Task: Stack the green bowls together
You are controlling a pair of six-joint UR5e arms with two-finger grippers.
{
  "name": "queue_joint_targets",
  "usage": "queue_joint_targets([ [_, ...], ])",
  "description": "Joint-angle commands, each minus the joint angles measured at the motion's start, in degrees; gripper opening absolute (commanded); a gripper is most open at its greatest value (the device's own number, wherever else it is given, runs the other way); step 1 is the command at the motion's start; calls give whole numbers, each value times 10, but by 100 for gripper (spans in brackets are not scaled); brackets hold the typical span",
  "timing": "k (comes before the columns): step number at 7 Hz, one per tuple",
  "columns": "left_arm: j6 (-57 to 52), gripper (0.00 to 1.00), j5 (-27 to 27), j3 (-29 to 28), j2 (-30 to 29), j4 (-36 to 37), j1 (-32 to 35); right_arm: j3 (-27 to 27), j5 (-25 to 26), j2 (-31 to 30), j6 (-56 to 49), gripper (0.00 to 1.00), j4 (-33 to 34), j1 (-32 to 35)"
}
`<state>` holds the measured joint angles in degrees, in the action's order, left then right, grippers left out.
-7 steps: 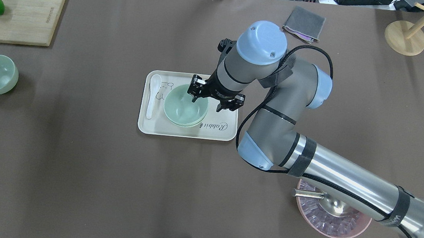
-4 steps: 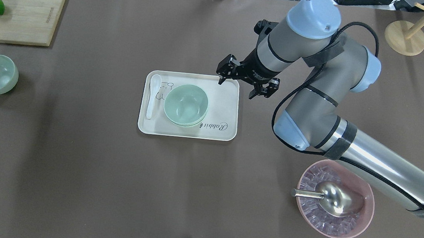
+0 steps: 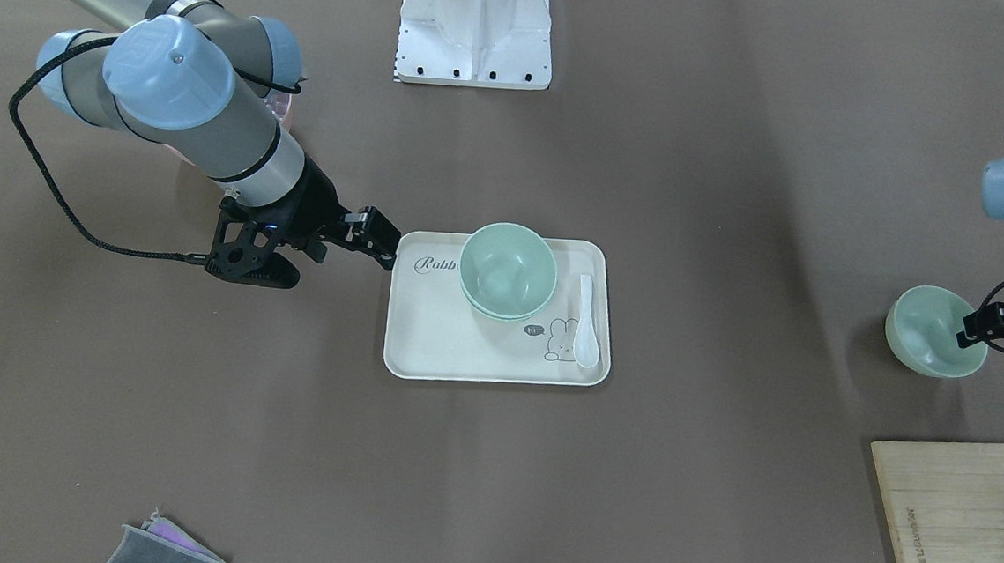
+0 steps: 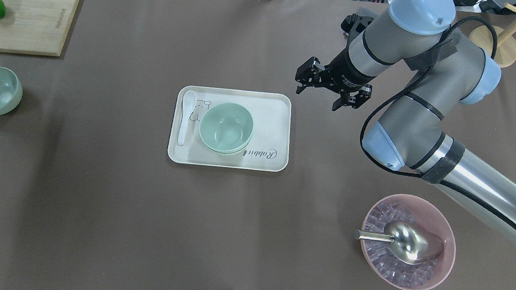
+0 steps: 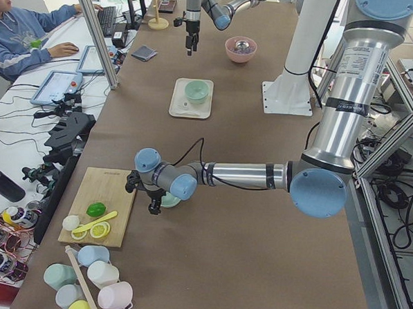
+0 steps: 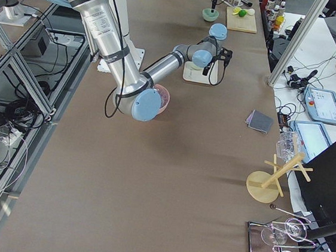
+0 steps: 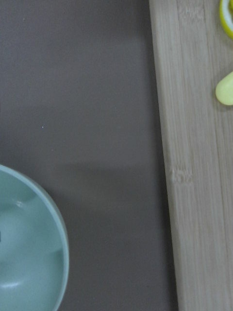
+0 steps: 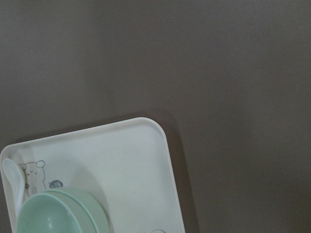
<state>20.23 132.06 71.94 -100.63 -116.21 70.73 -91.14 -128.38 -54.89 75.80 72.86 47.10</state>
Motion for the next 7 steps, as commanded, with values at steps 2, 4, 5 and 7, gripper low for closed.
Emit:
queue_joint_targets([
  [2, 3, 0, 0, 1, 1, -2, -4, 1, -9, -28, -50, 100, 0, 29],
  [4, 8, 0, 6, 34, -1, 10, -4, -2, -27, -44, -72, 100, 1, 56],
  [5, 20, 0, 29, 56, -8, 26, -4, -3, -47, -57, -81, 100, 0, 76],
  [7, 112, 0, 50, 146, -38, 78, -16, -16, -64, -117, -182, 100, 1, 121],
])
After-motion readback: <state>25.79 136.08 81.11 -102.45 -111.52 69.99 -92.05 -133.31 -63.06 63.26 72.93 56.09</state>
